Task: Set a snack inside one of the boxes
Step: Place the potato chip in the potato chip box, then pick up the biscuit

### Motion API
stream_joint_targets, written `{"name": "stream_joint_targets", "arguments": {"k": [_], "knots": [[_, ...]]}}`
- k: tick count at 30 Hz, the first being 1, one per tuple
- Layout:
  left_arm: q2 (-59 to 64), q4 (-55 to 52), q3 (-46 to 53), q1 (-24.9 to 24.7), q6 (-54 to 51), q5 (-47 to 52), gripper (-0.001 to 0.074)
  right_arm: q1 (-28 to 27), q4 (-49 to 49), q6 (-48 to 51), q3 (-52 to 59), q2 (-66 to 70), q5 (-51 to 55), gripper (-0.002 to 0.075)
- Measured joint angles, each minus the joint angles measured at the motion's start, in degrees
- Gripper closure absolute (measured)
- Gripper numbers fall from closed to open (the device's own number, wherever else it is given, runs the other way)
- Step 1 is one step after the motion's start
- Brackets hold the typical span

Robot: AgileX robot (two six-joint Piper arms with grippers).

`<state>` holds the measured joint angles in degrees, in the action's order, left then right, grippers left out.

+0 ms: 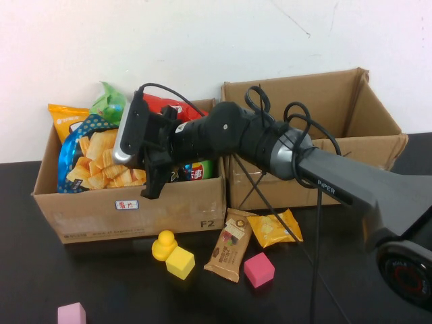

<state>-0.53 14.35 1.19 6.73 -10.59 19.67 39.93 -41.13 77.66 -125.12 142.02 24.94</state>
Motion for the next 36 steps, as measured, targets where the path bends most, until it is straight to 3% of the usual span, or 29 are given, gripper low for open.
{"name": "stream_joint_targets", "arguments": {"k": [3, 8, 10, 15, 18, 21, 29, 32, 36], "knots": [[0.0, 0.0, 0.0, 0.0, 0.0, 0.0, 0.0738, 0.0, 0.29, -1.62, 0.0, 0.0, 0.23, 0.0561], [0.0, 0.0, 0.0, 0.0, 0.0, 0.0, 0.0738, 0.0, 0.83, -2.58, 0.0, 0.28, 1.03, 0.0232], [0.0, 0.0, 0.0, 0.0, 0.0, 0.0, 0.0738, -0.1, 1.39, -2.67, 0.0, -0.06, 1.03, 0.0145], [0.0, 0.0, 0.0, 0.0, 0.0, 0.0, 0.0738, -0.11, 6.84, -7.53, 0.2, -4.65, 3.77, 0.0096], [0.0, 0.0, 0.0, 0.0, 0.0, 0.0, 0.0738, -0.11, 11.67, -12.34, 0.2, -10.19, 7.65, 0.0127], [0.0, 0.0, 0.0, 0.0, 0.0, 0.0, 0.0738, -0.11, 17.3, -16.37, 0.2, -15.85, 14.49, 0.0221], [0.0, 0.0, 0.0, 0.0, 0.0, 0.0, 0.0738, -0.11, 30.06, -30.28, 2.38, -25.51, 40.4, 0.065], [0.0, 0.0, 0.0, 0.0, 0.0, 0.0, 0.0738, -0.11, 32.72, -36.91, 9.3, -28.63, 43.26, 0.0704], [0.0, 0.0, 0.0, 0.0, 0.0, 0.0, 0.0738, -0.11, 33.82, -42.53, 23.13, -34.15, 39.03, 0.0722]]}}
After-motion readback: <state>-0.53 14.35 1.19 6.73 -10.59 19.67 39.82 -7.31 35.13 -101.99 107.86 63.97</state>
